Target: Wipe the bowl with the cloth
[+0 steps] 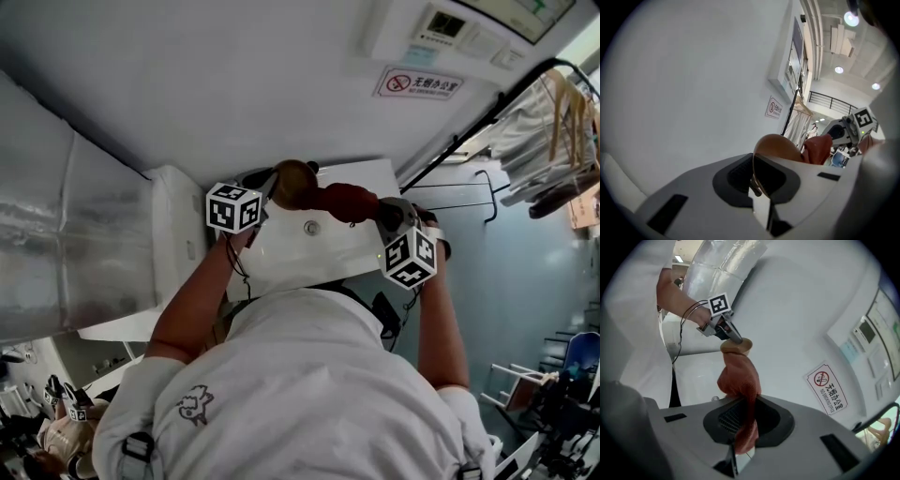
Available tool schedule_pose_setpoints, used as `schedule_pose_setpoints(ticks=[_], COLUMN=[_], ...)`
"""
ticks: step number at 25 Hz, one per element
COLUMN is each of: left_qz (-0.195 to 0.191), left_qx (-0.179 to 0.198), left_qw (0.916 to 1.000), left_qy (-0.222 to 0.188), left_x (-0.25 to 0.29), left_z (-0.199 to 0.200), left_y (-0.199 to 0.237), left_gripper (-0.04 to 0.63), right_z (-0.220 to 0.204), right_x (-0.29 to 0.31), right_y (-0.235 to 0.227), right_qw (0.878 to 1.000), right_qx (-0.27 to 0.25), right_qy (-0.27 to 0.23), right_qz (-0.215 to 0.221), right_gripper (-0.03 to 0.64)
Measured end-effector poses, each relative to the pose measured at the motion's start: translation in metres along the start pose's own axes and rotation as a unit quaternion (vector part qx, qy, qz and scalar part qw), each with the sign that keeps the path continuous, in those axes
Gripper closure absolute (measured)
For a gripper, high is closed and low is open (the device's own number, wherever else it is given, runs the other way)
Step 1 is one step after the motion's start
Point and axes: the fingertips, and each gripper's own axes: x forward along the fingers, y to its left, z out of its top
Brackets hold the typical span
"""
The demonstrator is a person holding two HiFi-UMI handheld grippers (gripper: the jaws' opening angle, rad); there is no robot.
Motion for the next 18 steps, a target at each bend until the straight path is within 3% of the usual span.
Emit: schedule_pose_setpoints(ticks=[5,9,18], left_qz=[-0.115,-0.166,-0.266], left_qx=[-0.069,-0.088,-0.121], left_qw=[0.9907,0.9815,0.9555], left_qy=[-0.026,-0.038,-0.042], left_x=[0.003,0.004,0.0], left_z=[0.001,0.006,0.008], left_y=[-0.032,-0.051,-0.083], left_gripper=[0.574,0.574,0.574], right_z=[0.007,0.032,0.108], right_x=[-0.008,-0.012,-0.031], right_y=[-0.007,0.002,0.015], right_qw=[0.999,0.994,0.962], right_qx=[0.035,0.053,0.099], right_qy=[-0.037,-0.089,-0.234], right_qz=[0.014,0.039,0.103], right_gripper=[0.565,0.565,0.565])
